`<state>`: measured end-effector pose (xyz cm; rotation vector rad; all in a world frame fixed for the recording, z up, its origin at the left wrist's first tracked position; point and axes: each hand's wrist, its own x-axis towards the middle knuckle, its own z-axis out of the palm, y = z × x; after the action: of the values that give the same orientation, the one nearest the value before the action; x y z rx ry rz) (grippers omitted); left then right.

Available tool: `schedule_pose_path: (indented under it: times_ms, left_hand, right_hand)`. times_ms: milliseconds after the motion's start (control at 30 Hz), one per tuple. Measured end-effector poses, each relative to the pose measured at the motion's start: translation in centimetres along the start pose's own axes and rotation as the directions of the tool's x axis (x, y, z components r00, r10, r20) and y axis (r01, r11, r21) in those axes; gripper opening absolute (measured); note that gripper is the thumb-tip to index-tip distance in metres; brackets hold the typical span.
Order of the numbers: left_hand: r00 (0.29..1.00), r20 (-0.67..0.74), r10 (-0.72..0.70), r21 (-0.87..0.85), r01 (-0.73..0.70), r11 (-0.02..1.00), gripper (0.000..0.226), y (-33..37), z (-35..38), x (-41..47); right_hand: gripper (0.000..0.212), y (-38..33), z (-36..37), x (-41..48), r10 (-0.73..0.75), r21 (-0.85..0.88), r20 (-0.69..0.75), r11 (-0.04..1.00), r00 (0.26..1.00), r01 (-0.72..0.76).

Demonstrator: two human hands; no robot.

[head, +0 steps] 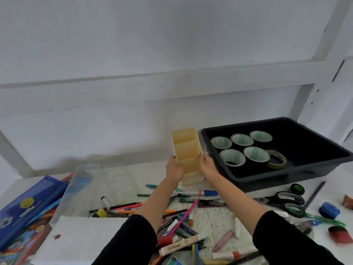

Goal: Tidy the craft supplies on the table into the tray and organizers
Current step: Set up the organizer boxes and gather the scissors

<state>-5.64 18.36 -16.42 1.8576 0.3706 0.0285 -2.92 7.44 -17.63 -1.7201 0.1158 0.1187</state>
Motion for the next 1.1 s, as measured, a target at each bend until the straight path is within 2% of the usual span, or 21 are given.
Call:
schedule_pose_path:
  times_ms: [133,333,533,667,767,900,1033,1100]
  left_hand:
    - [1.000,-0.012,-0.013,-0.028,0.013,1.000,0.037,-0.2,1.5,0.1]
    - [1.000,0.011,0.026,0.006,-0.026,1.000,0.039,0.2,2.8,-0.1]
    - [0.999,0.024,0.029,-0.035,-0.029,0.999,0.038,0.3,2.8,-0.3]
    - [0.996,0.083,-0.015,-0.022,0.017,1.000,0.049,0.7,2.6,-1.0]
    - [0.997,0.062,-0.051,0.026,0.050,0.998,0.053,1.2,1.9,-1.4]
    - [0.997,-0.006,-0.076,0.065,0.077,0.995,0.057,2.1,-1.0,-2.0]
    - [0.998,-0.004,-0.055,0.067,0.055,0.996,0.036,3.6,-6.0,-4.1]
    - [1.000,-0.024,-0.014,0.061,0.016,0.998,0.027,4.0,-9.5,-6.1]
  right_hand:
    - [0.028,0.4,-0.8,-0.1,0.081,0.101,-0.005,0.992,0.997,-0.080]
    - [0.041,2.4,-1.1,-1.3,0.210,0.255,-0.152,0.952,0.966,-0.167]
    - [0.046,1.6,-1.2,-1.5,0.217,0.187,-0.153,0.964,0.964,-0.187]
    - [0.044,0.5,-0.1,-2.1,0.220,0.099,-0.252,0.975,0.942,-0.200]
    - [0.043,-0.2,1.2,-2.8,0.304,0.070,-0.329,0.952,0.894,-0.298]
    - [0.055,-1.7,2.5,-4.5,0.384,0.179,-0.278,0.921,0.880,-0.345]
    - [0.054,-3.8,3.9,-6.7,0.293,-0.015,-0.177,0.954,0.940,-0.300]
    - [0.043,-4.6,4.8,-7.6,0.213,-0.040,-0.026,0.976,0.977,-0.213]
